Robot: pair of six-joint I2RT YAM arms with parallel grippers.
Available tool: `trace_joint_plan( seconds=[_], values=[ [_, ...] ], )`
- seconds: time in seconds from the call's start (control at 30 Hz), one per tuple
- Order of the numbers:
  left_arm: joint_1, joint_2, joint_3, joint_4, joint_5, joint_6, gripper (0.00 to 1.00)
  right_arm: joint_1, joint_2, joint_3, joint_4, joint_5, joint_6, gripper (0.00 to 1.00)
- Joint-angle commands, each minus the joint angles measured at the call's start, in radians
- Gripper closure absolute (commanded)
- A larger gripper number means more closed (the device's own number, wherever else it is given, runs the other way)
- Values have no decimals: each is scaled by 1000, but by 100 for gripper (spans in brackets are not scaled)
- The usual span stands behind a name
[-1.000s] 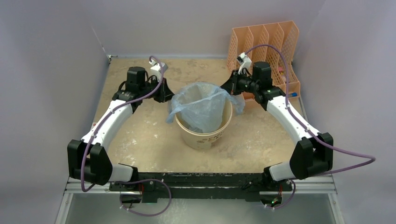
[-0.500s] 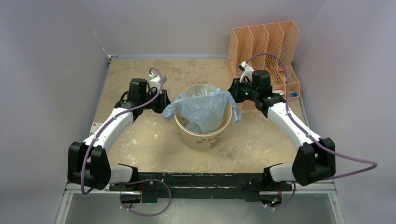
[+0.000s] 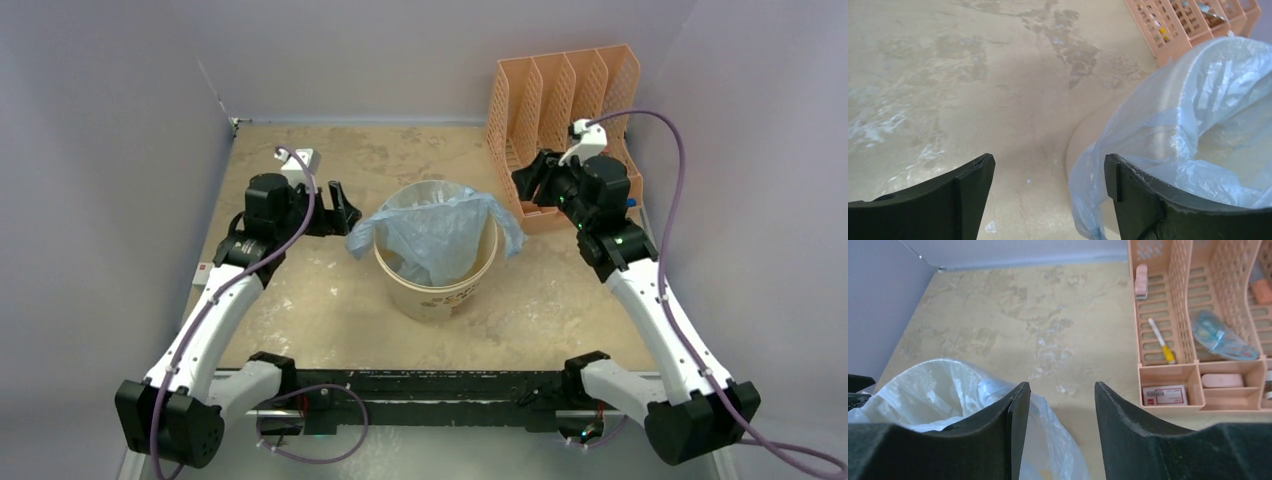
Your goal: Put the trash bags into the trash bin
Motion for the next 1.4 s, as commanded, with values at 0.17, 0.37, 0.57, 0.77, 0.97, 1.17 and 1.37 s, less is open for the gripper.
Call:
trace_joint_plan(
  seconds=[0.17,0.37,0.57,0.77,0.97,1.17,1.37],
  values=[
    [6,-200,45,-65,-93,-9,17,-1,-170,-48,220,-446,-188,44],
    [6,-359,-9,-58,113,58,14,-1,-158,-99,241,-611,-320,37],
    [6,-420,-69,-80,269,82,14,0,-79,-28,85,-484,-432,41],
    [5,-351,-73,-74,334,106,14,0,-80,-57,78,-571,-396,49],
    [6,-286,-97,-44,379,107,28,0,-94,-68,24,-541,-397,72],
    [6,-293,-151,-5,445,39,71,1,-150,-133,15,-610,-353,100],
    [6,-365,-241,51,487,-55,92,0,-248,-211,39,-659,-271,100]
  ],
)
